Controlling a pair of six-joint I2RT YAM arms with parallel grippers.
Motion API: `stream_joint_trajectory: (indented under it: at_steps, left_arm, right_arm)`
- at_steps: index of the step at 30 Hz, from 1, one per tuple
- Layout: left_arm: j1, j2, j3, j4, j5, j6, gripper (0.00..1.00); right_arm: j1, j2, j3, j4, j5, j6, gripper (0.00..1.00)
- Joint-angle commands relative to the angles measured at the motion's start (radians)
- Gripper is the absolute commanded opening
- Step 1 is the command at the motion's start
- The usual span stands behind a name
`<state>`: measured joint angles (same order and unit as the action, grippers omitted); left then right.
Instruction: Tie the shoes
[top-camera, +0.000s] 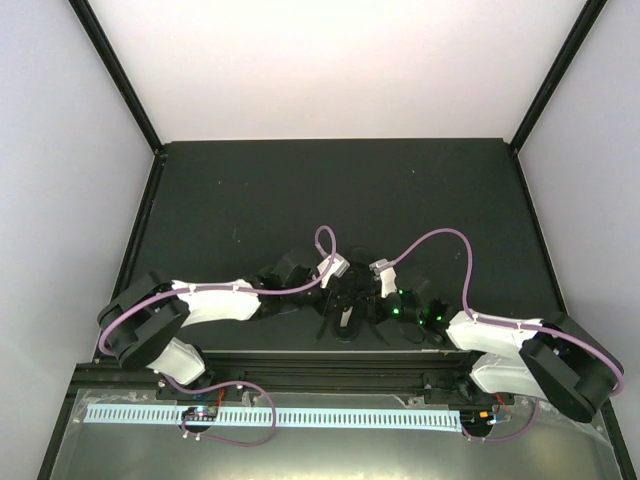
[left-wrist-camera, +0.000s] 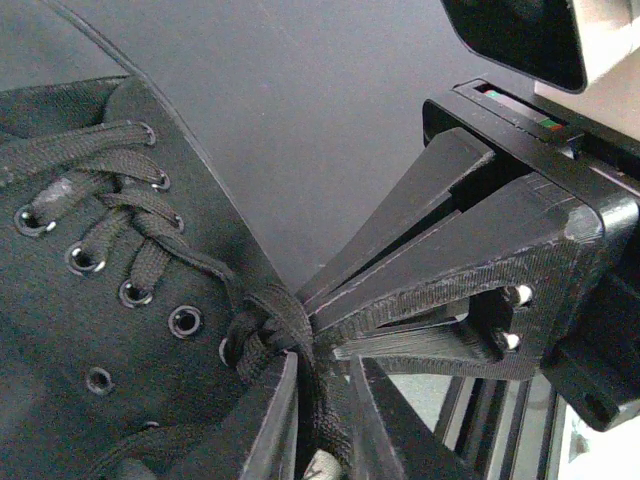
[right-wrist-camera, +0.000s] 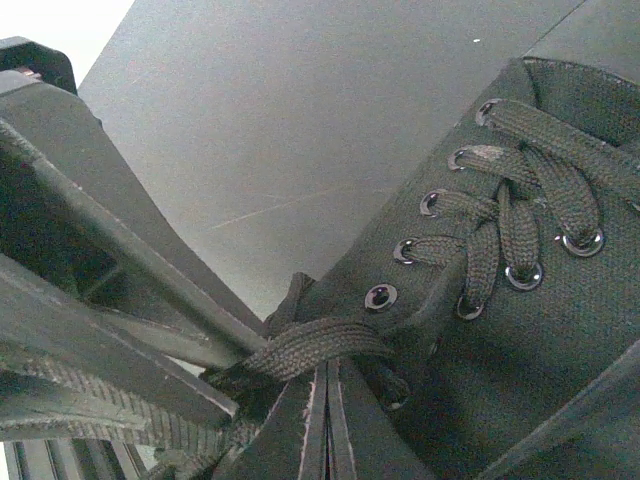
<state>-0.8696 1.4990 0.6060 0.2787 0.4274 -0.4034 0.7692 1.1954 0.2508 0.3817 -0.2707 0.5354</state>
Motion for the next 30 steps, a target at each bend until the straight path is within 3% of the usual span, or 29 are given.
stream_joint_trajectory:
  at_steps: [1, 7, 16, 30]
  left_arm:
    - [0.024, -0.052, 0.001, 0.008, -0.029, -0.001, 0.2]
    - [0.056, -0.101, -0.004, -0.024, -0.101, -0.066, 0.33]
    - [0.073, 0.008, 0.062, -0.09, -0.055, -0.093, 0.29]
    - [0.073, 0.068, 0.066, 0.022, 0.045, -0.128, 0.31]
  right_arm:
    - [0.005, 0.005, 0.0, 0.018, 0.024, 0.002, 0.02]
    - [0.005, -0.003, -0.007, 0.017, 0.027, 0.003, 0.02]
    - [0.005, 0.002, 0.0, 0.019, 0.022, 0.002, 0.02]
    - [0.005, 0.009, 0.005, 0.019, 0.022, -0.002, 0.02]
